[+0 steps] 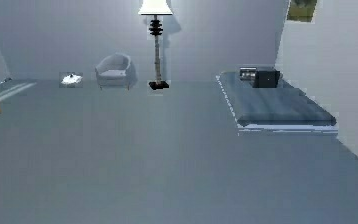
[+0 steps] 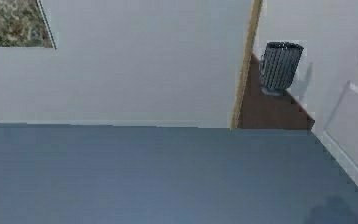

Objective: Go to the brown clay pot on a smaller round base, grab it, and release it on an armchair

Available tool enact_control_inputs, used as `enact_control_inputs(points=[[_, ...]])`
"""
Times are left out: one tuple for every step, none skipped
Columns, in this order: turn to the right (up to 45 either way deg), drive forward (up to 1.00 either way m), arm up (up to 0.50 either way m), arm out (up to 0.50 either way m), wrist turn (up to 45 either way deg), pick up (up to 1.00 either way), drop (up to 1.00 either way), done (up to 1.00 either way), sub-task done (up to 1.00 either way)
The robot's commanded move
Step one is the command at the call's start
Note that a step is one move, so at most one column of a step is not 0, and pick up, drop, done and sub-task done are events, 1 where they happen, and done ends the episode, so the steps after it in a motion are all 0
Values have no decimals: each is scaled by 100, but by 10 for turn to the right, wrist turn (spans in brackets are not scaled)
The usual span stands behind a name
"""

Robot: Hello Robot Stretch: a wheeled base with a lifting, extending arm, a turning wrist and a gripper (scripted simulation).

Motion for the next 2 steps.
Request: enact_control_inputs(points=[[0, 15, 0, 0, 0, 0, 0, 0, 0], [-450, 0, 0, 0, 0, 0, 0, 0, 0]])
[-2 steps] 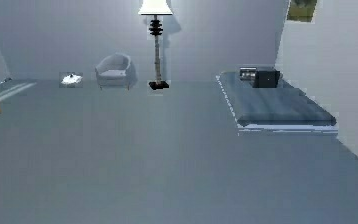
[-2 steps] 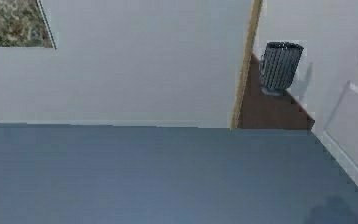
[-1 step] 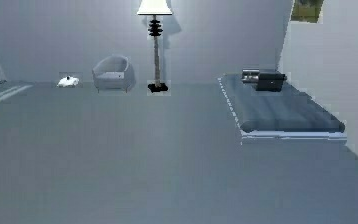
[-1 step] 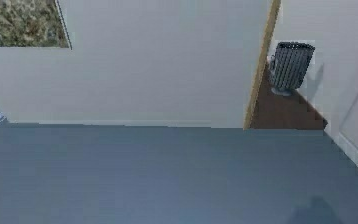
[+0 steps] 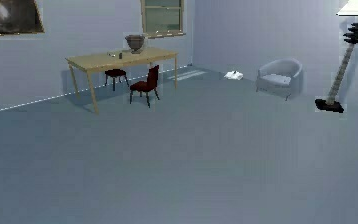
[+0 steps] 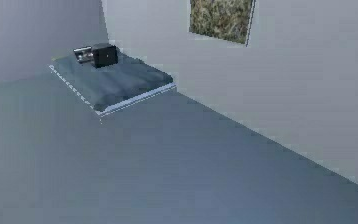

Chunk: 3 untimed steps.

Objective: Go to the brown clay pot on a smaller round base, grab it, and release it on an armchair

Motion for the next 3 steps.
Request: enact_control_inputs(points=[[-120, 0, 0, 0, 0, 0, 0, 0, 0], [0, 100, 0, 0, 0, 0, 0, 0, 0], [-30, 0, 0, 0, 0, 0, 0, 0, 0]])
